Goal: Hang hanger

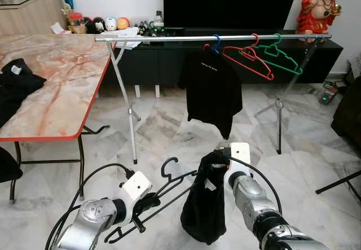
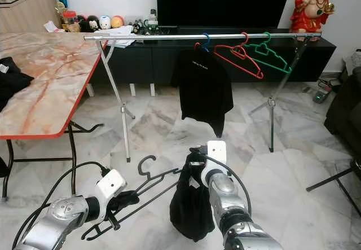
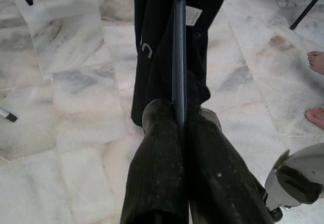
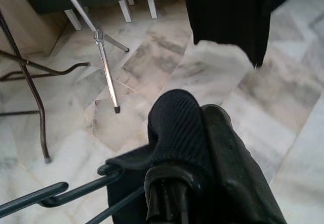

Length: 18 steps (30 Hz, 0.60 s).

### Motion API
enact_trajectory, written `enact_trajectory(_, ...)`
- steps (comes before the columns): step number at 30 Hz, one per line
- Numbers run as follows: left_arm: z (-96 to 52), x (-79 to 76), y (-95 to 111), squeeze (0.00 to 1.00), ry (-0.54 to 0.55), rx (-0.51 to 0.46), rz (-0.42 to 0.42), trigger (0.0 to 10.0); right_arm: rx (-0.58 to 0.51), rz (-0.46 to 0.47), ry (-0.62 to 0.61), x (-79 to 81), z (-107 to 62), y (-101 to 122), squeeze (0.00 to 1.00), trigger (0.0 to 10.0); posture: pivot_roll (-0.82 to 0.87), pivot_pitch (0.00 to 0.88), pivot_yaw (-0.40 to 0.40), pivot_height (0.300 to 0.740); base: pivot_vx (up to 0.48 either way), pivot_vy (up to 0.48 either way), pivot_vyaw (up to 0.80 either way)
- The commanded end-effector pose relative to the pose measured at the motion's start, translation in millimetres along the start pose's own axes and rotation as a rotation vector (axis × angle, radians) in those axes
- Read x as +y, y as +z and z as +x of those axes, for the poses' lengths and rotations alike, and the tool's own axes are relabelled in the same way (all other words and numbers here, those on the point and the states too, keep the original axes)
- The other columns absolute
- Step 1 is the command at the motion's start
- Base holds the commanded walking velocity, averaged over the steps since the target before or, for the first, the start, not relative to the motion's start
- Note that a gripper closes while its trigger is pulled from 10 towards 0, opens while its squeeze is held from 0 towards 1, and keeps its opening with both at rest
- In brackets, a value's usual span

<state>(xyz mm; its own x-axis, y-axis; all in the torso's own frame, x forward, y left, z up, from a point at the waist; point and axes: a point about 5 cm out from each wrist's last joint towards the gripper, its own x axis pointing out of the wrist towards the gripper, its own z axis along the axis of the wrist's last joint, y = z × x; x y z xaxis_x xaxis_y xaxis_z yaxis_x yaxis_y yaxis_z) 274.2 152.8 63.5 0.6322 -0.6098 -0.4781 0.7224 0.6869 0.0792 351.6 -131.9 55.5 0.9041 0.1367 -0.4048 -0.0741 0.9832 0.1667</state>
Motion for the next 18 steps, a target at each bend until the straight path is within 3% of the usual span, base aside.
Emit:
enact_trajectory(1, -1.0, 5.6, 4, 0.00, 0.022, -0.030, -0.010, 10.0, -0.016, 0.094, 0.031, 2.3, 0.6, 4, 0.00, 10.0, 0.09, 0.017, -0.035, 0.740, 0.000, 0.000, 0.00)
enact_trajectory(3, -0.7, 6.0, 4, 0.00, 0.025, -0.033, -0.012, 10.0, -0.017, 0.112, 0.065, 5.7, 1.1, 6, 0.00, 10.0, 0.08, 0.017, -0.034, 0.740, 0.000, 0.000, 0.00)
enact_trajectory(5, 0.2, 6.9, 4, 0.00, 0.027, -0.036, -0.013, 10.0, -0.041, 0.015, 0.228, 22.9, 2.0, 15, 0.00, 10.0, 0.08, 0.016, -0.031, 0.740, 0.000, 0.000, 0.00)
enact_trajectory(8, 0.9, 7.2, 4, 0.00, 0.027, -0.037, -0.012, 10.0, -0.056, -0.059, 0.309, 31.2, 1.2, 18, 0.00, 10.0, 0.08, 0.018, -0.030, 0.740, 0.000, 0.000, 0.00)
enact_trajectory(11, 1.1, 7.1, 4, 0.00, 0.025, -0.043, -0.019, 10.0, -0.061, -0.091, 0.342, 34.0, 0.7, 20, 0.00, 10.0, 0.08, 0.018, -0.030, 0.740, 0.000, 0.000, 0.00)
enact_trajectory(15, 1.6, 6.7, 3, 0.00, 0.022, -0.040, -0.023, 10.0, -0.107, -0.205, 0.388, 35.1, -1.2, 29, 0.00, 10.0, 0.08, 0.022, -0.029, 0.740, 0.000, 0.000, 0.00)
enact_trajectory(18, 1.9, 7.0, 1, 0.00, 0.023, -0.033, -0.019, 10.0, -0.120, -0.215, 0.433, 37.3, -2.5, 34, 0.00, 10.0, 0.08, 0.023, -0.027, 0.740, 0.000, 0.000, 0.00)
